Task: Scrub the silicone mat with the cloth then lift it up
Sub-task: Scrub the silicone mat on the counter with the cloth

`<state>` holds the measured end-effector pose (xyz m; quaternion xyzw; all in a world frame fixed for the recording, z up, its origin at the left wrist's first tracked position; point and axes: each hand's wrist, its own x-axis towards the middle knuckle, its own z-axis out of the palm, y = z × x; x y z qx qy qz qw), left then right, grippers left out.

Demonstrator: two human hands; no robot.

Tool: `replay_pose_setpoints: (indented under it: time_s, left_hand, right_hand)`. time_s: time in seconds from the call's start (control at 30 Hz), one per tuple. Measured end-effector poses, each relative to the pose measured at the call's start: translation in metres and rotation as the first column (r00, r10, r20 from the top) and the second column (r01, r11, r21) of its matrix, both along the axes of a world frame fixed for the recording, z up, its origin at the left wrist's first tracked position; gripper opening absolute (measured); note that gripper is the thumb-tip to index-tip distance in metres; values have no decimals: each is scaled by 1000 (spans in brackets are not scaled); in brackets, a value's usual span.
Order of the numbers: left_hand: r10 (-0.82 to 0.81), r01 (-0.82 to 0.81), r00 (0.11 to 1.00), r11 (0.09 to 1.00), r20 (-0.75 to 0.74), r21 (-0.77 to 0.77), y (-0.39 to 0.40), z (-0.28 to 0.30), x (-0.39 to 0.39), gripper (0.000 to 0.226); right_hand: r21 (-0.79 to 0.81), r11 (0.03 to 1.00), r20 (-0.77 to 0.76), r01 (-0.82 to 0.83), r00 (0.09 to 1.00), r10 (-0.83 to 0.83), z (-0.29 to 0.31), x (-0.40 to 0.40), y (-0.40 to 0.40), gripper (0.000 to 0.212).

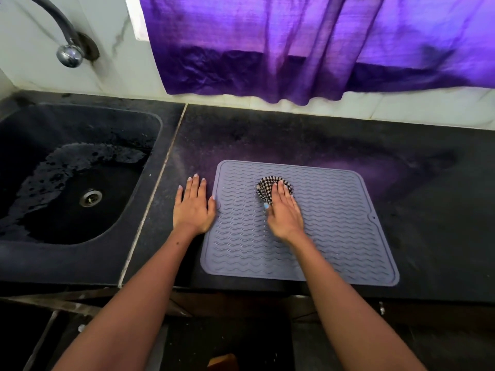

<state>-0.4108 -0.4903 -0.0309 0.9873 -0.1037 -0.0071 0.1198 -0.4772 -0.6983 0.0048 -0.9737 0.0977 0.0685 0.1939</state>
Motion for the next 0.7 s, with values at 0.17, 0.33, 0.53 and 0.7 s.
replay_pose_setpoints:
  time_s: [0.17,0.33,0.53,0.7]
  left_hand:
    - [-12,12,1000,1000,-8,-15,2,3,-2,75]
    - [-18,18,1000,1000,-13,-13,2,3,-2,76]
    - [-16,16,1000,1000,6,-8,3,0,0,76]
    - [-11,11,1000,1000,0,-6,2,0,1,77]
  right_hand:
    - [760,607,-12,233,938,-345,22,10,-13,40]
    - [495,758,140,424,823,-551,29,-6,-34,49]
    - [-118,988,127,97,989,-82,-10,-41,-22,68]
    - [250,966,53,67,995,-83,12,-37,-41,58]
